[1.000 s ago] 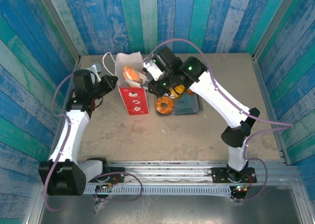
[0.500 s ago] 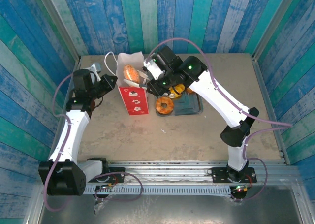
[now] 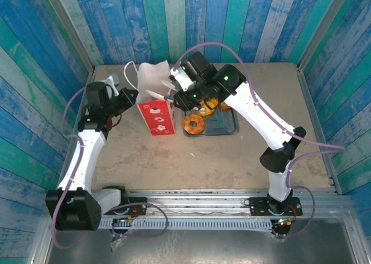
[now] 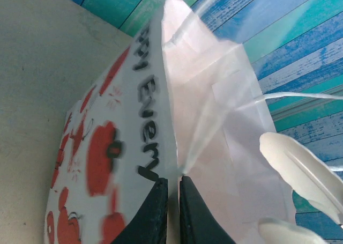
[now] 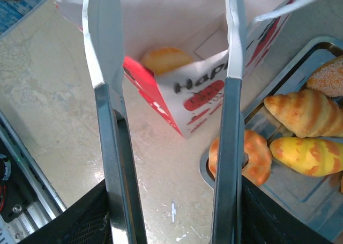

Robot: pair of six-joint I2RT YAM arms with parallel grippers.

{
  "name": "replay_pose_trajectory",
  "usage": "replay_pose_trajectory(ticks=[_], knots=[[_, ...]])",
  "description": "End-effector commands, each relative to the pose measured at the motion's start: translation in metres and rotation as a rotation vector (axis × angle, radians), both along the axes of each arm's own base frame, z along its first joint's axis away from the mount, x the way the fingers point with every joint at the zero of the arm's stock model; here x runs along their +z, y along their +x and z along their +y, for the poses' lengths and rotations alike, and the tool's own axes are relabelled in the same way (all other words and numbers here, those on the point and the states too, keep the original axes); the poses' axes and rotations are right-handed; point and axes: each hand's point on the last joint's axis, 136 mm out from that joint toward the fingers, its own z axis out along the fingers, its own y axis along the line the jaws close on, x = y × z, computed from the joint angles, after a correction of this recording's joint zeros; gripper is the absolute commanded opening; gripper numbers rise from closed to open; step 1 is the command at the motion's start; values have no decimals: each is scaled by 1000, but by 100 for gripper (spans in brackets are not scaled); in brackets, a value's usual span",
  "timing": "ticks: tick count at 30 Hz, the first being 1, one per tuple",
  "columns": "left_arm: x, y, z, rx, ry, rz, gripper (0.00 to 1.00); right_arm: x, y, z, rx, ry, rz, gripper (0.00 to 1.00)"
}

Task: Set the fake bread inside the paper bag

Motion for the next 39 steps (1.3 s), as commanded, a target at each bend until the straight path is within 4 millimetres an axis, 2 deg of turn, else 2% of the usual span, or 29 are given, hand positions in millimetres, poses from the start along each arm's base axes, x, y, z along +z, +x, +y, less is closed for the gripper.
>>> replay_pose_trajectory(ticks=[1, 8, 12, 15, 19, 23, 28, 32, 35, 39], knots=[[-1, -4, -1, -16, 2, -9, 14, 24, 5, 4, -14, 76, -39, 55], [10, -5, -3, -29, 4, -38, 30, 80, -12, -8, -3, 244, -93, 53], [18, -8, -2, -26, 18, -58, 43, 107, -22, -27, -26, 327, -119, 53], [23, -12, 0, -17, 35, -75, 52, 115, -26, -46, -68, 370, -121, 53], [28, -19, 7, 16, 73, -89, 67, 110, -22, -81, -166, 390, -107, 53], [29, -26, 17, 70, 113, -105, 83, 89, -11, -127, -312, 429, -37, 52], [31, -35, 26, 115, 146, -143, 100, 41, -9, -165, -440, 469, 98, 51], [35, -41, 31, 137, 174, -174, 94, -4, -1, -192, -524, 469, 192, 51], [37, -45, 31, 135, 188, -189, 94, -46, 10, -217, -608, 434, 266, 50], [36, -49, 30, 124, 202, -193, 94, -91, 24, -243, -670, 408, 356, 49]])
